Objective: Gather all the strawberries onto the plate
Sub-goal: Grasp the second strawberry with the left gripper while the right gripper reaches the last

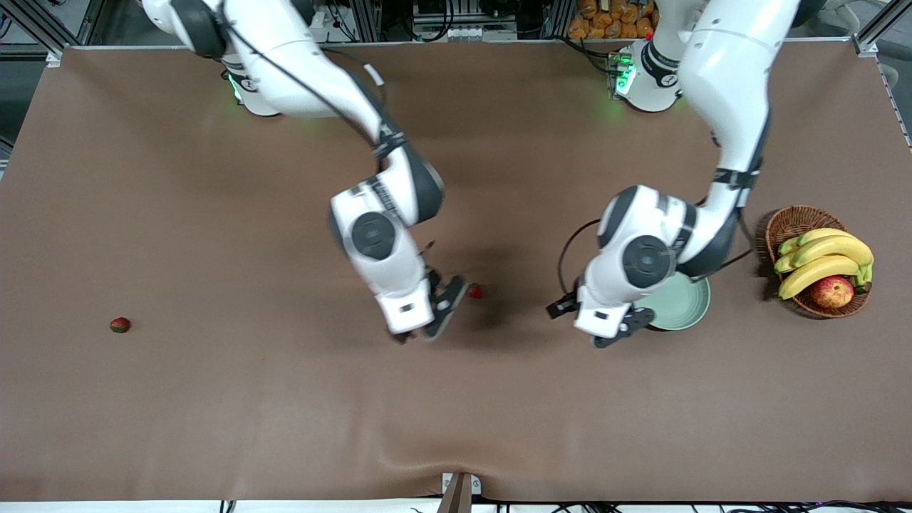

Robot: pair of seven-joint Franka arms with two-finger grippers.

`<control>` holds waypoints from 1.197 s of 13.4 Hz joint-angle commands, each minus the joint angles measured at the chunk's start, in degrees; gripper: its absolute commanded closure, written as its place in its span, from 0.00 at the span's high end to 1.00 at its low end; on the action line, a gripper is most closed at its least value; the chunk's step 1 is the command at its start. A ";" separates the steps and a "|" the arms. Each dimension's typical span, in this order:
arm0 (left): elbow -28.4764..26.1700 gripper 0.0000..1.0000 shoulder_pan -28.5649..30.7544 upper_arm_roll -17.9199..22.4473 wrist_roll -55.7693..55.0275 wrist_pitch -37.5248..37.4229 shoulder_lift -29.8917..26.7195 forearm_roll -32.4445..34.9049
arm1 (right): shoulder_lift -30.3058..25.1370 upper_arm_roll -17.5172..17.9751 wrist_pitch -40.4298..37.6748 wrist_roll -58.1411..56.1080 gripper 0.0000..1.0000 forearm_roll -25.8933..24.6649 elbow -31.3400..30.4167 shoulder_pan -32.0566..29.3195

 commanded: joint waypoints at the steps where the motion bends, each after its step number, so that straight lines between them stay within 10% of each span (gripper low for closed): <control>1: 4.08 0.90 -4.14 0.56 -7.01 5.14 4.11 -1.23 | -2.68 0.11 -1.96 -0.55 1.00 0.46 -3.06 -6.26; 9: 4.26 0.73 -12.23 1.26 -16.36 17.03 8.69 -0.35 | -3.82 -9.38 -9.70 -0.55 1.00 0.10 -3.15 -19.89; 16: 3.74 0.60 -14.61 1.26 -16.53 17.03 10.80 0.35 | -1.62 -9.22 -4.35 2.95 1.00 0.63 -5.41 -39.40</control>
